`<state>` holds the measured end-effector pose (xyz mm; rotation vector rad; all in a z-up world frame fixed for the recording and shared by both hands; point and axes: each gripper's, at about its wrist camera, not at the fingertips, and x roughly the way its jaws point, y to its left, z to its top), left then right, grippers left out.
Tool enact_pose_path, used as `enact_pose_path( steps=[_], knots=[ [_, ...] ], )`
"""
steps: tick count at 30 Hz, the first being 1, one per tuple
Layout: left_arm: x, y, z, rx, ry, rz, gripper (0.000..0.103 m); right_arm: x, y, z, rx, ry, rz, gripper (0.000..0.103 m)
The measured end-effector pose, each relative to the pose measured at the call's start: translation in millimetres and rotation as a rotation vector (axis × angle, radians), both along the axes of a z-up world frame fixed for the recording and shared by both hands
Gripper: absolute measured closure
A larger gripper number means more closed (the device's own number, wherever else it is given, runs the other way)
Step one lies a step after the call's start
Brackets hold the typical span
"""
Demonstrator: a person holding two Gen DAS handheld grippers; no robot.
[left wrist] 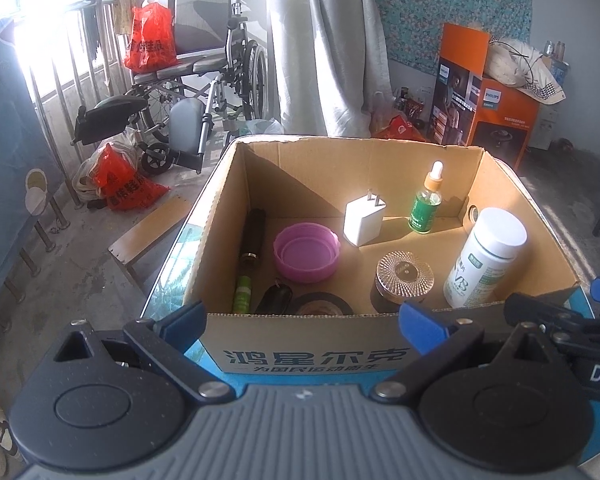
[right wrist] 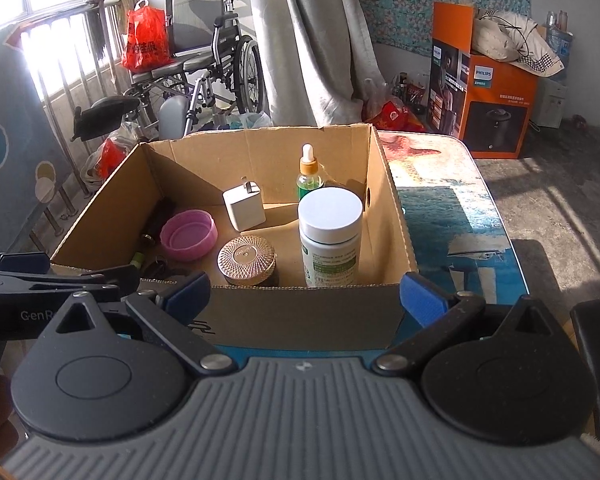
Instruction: Organize rigid objects
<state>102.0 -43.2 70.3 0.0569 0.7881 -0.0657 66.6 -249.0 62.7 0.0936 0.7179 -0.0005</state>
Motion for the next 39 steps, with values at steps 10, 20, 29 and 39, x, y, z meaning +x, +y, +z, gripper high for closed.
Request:
enact_pose_path(
  steps=[10,20,29,39],
  knots=[
    [-1.0,-2.4,0.8,0.006,0.001,0.005,0.000,1.2,-1.4,-0.9,-0.014,0.005,-0.006,0.001],
    [-2.8,-3.5,-0.1,0.012,0.000,0.012,0.000,0.4,-2.3,-1.4,-0.014,0.006,-0.004,0.001],
    [-4.6,-3.9,-0.2,0.017,-0.002,0.018,0.000,-1.9,0.0,-1.5,-0.018,0.005,-0.001,0.001],
    [-5.3,-4.5,-0.3,0.017,-0.001,0.019,0.000,-2.2,0.5,-0.9,-0.017,0.006,-0.001,0.001]
  ],
)
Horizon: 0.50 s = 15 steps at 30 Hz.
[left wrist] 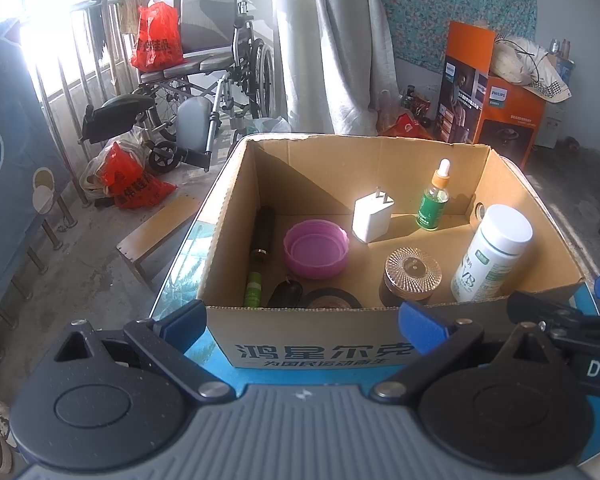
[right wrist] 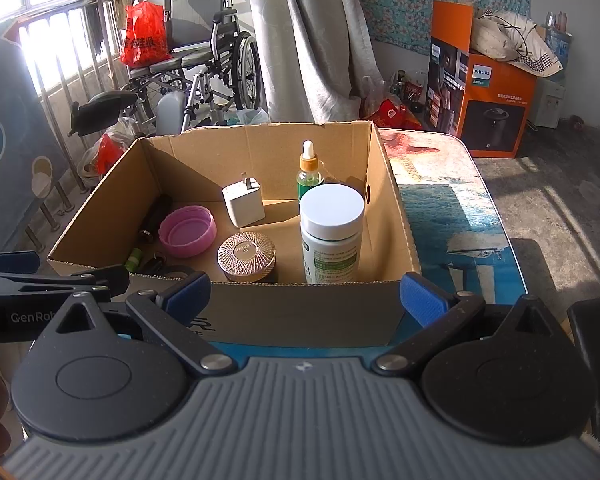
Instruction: Organize rigid objects
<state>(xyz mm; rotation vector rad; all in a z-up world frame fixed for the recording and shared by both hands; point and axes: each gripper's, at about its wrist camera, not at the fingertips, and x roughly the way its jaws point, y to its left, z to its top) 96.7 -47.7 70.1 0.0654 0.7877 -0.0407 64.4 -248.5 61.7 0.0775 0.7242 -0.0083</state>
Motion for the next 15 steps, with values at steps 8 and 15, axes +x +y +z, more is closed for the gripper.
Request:
enact_pose_path(
  steps=[8,15],
  knots=[
    [0.1,0.2,0.3,0.000,0.001,0.000,0.000,0.3,0.5,-1.1,0.004,0.004,-0.001,0.001],
    [-0.2,0.6,0.2,0.001,0.001,0.001,0.000,0.1,0.6,-1.0,0.005,0.004,-0.001,0.001]
  ],
)
